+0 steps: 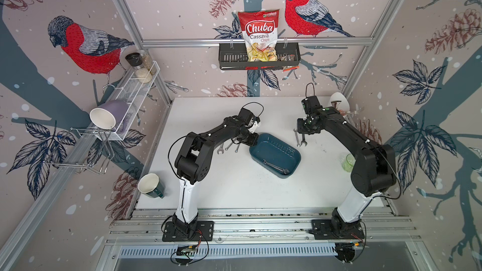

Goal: Take out the wrench from the storage box
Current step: Place the wrench at the center of the board, then adjust the storage box at the center of the board.

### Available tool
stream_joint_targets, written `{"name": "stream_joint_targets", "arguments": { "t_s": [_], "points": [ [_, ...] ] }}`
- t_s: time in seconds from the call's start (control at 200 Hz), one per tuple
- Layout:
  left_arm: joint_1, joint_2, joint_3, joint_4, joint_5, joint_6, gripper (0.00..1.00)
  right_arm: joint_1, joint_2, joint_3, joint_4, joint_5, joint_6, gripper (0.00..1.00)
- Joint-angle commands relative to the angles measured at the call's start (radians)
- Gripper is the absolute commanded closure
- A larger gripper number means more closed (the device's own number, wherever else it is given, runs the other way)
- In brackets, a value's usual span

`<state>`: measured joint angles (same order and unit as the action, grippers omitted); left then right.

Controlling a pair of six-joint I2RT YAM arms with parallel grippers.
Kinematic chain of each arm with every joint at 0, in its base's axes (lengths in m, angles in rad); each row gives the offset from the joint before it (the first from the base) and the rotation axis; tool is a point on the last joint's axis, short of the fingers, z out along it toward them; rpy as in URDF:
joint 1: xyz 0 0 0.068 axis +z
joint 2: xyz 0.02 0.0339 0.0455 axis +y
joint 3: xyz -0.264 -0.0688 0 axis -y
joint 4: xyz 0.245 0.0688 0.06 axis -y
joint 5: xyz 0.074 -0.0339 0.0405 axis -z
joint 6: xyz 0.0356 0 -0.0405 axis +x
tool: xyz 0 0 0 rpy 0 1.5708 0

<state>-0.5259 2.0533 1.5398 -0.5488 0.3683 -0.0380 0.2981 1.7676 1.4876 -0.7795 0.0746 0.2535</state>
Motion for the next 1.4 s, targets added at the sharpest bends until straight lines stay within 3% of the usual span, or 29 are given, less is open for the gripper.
{"name": "stream_joint_targets", "arguments": {
  "t_s": [0.0,0.18,0.665,0.855,1.0,1.065,1.251,1.396],
  "points": [
    [-0.001,0.005,0.012,-0.029,0.016,-0.006,0.90,-0.034,0.040,0.031,0.035,-0.005,-0.065,0.83],
    [-0.002,-0.001,0.018,-0.040,0.018,-0.002,0.90,-0.085,0.146,0.089,0.049,-0.030,-0.105,0.83],
    [-0.002,-0.015,0.005,-0.032,0.023,-0.008,0.90,-0.135,0.266,-0.005,0.174,-0.064,-0.143,0.81],
    [-0.004,-0.034,0.002,-0.020,0.026,-0.010,0.83,-0.142,0.293,-0.007,0.171,-0.049,-0.150,0.80],
    [-0.006,-0.045,0.005,-0.028,0.005,-0.009,0.62,-0.142,0.277,-0.009,0.162,-0.067,-0.136,0.60],
    [-0.005,-0.043,0.008,-0.033,-0.008,-0.012,0.59,-0.140,0.261,-0.012,0.153,-0.094,-0.135,0.52],
    [-0.011,-0.011,0.024,-0.049,-0.074,-0.045,0.61,-0.128,0.174,-0.001,0.098,-0.150,-0.077,0.48],
    [-0.011,-0.014,0.017,-0.025,-0.090,-0.087,0.81,-0.069,0.072,-0.021,0.053,-0.229,-0.036,0.47]
  ]
}}
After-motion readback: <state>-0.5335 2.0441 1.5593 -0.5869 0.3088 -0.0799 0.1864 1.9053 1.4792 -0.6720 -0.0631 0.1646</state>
